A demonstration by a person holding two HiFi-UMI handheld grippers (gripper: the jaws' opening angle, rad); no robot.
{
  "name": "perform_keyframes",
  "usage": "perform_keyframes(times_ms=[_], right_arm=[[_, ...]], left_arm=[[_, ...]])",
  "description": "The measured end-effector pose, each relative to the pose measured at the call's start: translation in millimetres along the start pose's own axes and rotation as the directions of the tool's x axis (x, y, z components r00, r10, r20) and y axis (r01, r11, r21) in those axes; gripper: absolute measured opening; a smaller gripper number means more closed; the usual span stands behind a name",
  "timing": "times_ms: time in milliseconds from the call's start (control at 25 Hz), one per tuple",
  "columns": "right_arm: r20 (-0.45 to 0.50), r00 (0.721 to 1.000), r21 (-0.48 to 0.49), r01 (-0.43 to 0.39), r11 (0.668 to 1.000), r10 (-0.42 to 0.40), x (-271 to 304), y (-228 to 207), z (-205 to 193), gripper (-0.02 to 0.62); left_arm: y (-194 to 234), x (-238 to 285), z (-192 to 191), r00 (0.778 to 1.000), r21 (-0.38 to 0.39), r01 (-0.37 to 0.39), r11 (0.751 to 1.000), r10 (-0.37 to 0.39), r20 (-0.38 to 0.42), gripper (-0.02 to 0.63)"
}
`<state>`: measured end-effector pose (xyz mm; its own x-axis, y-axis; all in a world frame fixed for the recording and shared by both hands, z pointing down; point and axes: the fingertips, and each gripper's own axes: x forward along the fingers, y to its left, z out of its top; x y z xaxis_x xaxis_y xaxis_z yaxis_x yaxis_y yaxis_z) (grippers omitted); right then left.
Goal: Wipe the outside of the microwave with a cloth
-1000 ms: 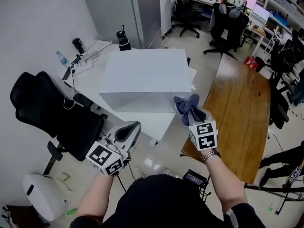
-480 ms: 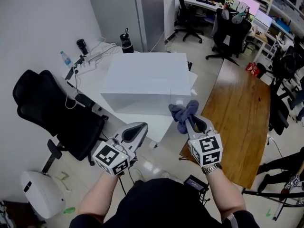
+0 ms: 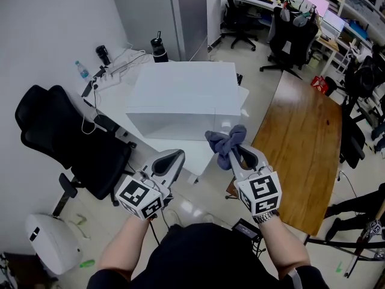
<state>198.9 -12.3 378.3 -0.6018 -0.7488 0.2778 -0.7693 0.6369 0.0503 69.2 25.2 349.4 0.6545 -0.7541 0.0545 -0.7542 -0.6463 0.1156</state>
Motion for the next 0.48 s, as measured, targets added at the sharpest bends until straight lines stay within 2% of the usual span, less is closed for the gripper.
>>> perform_keyframes(times_ms=[480], right_arm=[[0.041,0.998,-0.011,-0.049,0.999,0.049,-3.9,16.0,13.3,0.052]], left_arm=[[0.5,-4.6,2.6,0.999,0.021,-0.032,0.999,0.032,-0.003,0.005]])
